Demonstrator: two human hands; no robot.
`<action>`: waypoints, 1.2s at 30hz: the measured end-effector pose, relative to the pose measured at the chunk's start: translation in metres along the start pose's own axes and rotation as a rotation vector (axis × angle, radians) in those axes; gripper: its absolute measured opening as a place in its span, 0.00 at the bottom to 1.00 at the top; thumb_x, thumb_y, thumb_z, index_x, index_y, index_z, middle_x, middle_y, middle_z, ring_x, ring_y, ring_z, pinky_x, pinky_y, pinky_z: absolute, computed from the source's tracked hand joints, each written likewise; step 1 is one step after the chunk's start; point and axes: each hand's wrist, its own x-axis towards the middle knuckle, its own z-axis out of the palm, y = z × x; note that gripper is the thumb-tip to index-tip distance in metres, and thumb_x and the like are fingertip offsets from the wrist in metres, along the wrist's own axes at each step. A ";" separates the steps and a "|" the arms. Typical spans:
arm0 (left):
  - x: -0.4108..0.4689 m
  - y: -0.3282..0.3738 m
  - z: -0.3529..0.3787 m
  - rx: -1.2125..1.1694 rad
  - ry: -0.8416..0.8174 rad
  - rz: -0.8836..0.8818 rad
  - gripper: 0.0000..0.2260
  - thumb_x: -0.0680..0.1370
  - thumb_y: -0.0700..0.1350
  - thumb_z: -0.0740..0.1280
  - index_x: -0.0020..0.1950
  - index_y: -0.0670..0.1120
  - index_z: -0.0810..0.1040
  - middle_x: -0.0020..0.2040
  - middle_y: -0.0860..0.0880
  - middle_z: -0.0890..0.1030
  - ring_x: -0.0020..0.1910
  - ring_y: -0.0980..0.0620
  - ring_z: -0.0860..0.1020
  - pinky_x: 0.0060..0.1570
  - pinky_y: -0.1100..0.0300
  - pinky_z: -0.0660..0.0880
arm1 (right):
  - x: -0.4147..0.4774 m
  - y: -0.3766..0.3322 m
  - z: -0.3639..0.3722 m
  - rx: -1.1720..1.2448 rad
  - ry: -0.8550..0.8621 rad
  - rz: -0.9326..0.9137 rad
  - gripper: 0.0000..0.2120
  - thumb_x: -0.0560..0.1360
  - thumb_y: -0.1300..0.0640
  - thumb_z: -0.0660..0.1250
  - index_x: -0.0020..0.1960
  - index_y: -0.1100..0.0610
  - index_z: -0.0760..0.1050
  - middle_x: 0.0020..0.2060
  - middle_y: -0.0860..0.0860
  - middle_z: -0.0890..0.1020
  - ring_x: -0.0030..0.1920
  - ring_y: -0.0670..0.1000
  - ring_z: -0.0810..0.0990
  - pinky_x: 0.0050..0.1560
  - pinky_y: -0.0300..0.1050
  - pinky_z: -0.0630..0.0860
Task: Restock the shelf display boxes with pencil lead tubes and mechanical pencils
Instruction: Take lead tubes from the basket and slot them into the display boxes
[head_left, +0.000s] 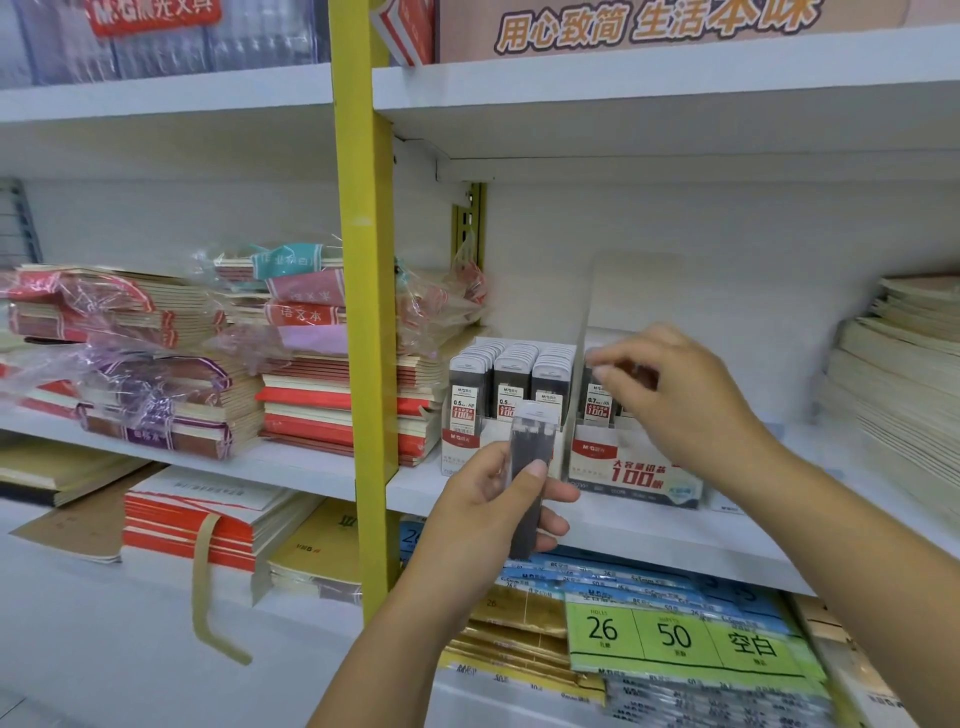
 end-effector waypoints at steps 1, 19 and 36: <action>-0.001 0.000 0.002 -0.003 -0.016 0.003 0.07 0.83 0.48 0.63 0.57 0.55 0.80 0.48 0.46 0.87 0.39 0.52 0.83 0.43 0.58 0.82 | -0.011 -0.006 0.002 0.157 -0.081 0.035 0.08 0.76 0.47 0.64 0.54 0.37 0.77 0.45 0.35 0.77 0.47 0.36 0.75 0.44 0.30 0.69; -0.002 -0.006 0.003 0.134 0.092 0.012 0.12 0.77 0.44 0.73 0.51 0.62 0.83 0.48 0.59 0.85 0.44 0.61 0.82 0.40 0.67 0.78 | -0.044 0.004 0.001 0.948 -0.233 0.316 0.12 0.78 0.65 0.65 0.59 0.54 0.74 0.51 0.52 0.85 0.53 0.53 0.83 0.55 0.51 0.79; 0.003 -0.016 -0.025 0.853 0.545 0.244 0.23 0.80 0.53 0.66 0.75 0.55 0.68 0.69 0.60 0.67 0.69 0.62 0.62 0.67 0.69 0.59 | -0.009 -0.035 0.001 0.595 0.159 -0.028 0.11 0.76 0.60 0.68 0.50 0.43 0.73 0.46 0.43 0.84 0.46 0.45 0.84 0.44 0.41 0.82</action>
